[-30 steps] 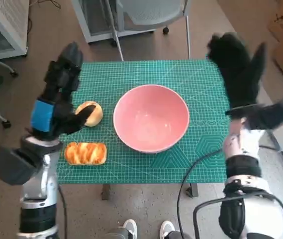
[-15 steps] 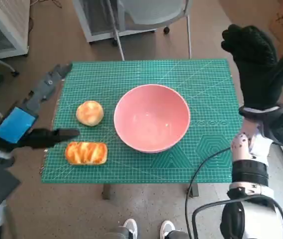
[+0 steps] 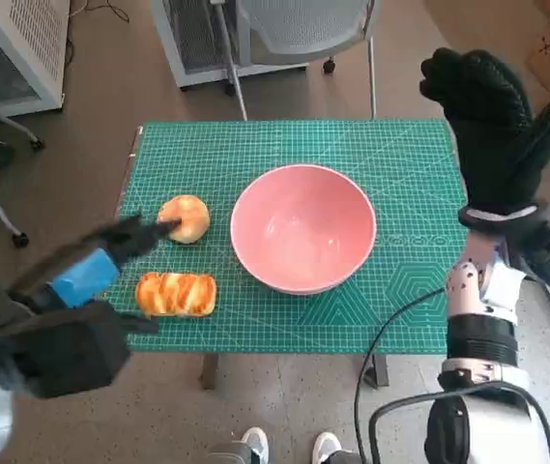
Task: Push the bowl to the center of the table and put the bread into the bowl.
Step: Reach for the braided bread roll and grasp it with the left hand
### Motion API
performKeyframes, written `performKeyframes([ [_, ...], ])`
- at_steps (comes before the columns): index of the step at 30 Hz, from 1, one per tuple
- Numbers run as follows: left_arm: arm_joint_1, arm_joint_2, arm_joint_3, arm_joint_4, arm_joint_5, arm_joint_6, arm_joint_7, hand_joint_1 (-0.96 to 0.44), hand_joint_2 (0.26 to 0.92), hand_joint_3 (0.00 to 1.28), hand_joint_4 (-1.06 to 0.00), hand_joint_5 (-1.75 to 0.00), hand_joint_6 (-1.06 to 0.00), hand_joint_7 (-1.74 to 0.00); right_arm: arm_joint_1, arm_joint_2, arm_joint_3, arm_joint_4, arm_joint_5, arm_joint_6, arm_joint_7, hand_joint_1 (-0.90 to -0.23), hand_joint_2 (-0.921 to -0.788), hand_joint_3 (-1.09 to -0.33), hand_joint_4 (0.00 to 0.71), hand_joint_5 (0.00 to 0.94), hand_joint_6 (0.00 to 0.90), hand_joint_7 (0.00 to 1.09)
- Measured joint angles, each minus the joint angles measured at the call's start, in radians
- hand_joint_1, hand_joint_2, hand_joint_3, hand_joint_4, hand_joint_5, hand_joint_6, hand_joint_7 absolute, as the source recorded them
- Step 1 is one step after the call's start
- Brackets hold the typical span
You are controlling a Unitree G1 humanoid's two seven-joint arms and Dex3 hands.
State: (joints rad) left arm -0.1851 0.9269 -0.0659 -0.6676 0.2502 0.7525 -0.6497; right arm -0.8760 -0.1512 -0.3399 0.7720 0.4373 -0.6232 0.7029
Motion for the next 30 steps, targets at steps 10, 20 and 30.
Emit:
performKeyframes([
  [10,-0.066,-0.034,-0.152,0.156,0.092,0.021,0.014,-0.18,0.722,0.01,-0.16,0.00,-0.37,-0.02,0.001,0.000,0.004,-0.002,0.027,0.014,0.013,-0.657,-0.921,-0.695,0.266,0.007,0.370,0.01],
  [20,-0.135,-0.115,-0.276,0.363,0.177,-0.033,0.042,-0.03,0.785,0.03,-0.29,-0.02,-0.52,-0.04,0.004,-0.002,0.004,-0.004,0.032,0.018,0.019,-0.658,-0.921,-0.698,0.266,0.004,0.380,0.02],
  [30,-0.151,-0.169,-0.332,0.507,0.288,-0.182,0.157,0.01,0.906,0.04,-0.72,-1.07,-0.69,-0.87,0.031,-0.003,0.005,-0.032,0.032,0.027,0.018,-0.665,-0.921,-0.699,0.268,0.003,0.385,0.02],
])
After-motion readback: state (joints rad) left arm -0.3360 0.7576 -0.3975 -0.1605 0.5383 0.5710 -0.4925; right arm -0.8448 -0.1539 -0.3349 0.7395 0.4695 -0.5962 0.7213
